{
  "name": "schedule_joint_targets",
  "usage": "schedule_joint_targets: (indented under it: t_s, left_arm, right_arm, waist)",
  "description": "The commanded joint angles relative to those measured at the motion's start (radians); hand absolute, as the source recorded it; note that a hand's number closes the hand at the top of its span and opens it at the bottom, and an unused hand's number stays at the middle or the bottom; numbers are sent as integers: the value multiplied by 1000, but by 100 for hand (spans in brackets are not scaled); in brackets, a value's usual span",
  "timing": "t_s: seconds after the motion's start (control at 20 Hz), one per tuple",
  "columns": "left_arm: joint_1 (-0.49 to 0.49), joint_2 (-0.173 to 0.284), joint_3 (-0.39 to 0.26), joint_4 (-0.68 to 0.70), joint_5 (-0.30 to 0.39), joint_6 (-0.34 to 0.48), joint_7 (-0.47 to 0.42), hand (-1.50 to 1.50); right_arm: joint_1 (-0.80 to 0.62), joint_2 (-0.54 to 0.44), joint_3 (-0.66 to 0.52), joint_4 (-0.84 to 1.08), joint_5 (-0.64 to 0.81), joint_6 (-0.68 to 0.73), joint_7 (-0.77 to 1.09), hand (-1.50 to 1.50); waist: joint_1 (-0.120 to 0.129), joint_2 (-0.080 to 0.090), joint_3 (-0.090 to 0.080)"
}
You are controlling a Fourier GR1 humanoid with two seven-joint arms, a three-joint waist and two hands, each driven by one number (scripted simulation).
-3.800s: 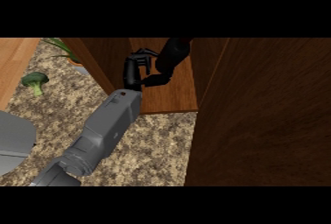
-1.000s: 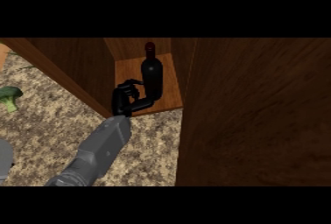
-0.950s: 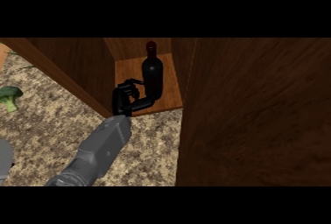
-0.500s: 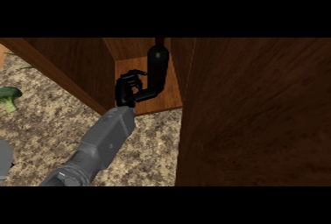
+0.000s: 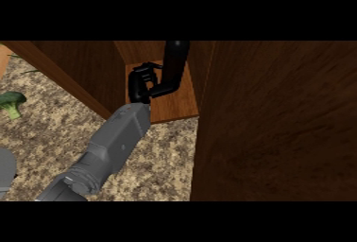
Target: Pick up the wine, place it into the cabinet and close the cabinet
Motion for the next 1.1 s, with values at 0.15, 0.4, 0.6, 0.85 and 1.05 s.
schedule_joint_targets:
  t_s: [0.15,0.4,0.6,0.85,1.05]
  left_arm:
    - [-64,0,5,30,13,15,49,150]
    - [-105,0,27,55,29,23,94,150]
    - [-112,14,42,72,34,11,98,150]
    - [-137,49,-24,123,-38,71,85,150]
    - [-135,72,-104,139,-121,188,92,150]
  right_arm:
    - [20,-15,-26,-32,-26,7,14,-150]
    - [36,-6,-20,-21,-16,14,-8,-150]
    - [58,-21,-27,-57,-18,27,-3,-150]
    - [44,-12,-25,-20,-20,36,-30,-150]
    - [66,-5,-28,-29,-14,31,-28,-150]
  waist:
    - [12,1,1]
    - [20,10,1]
    - [15,10,1]
    - [13,23,2]
    - [16,16,4]
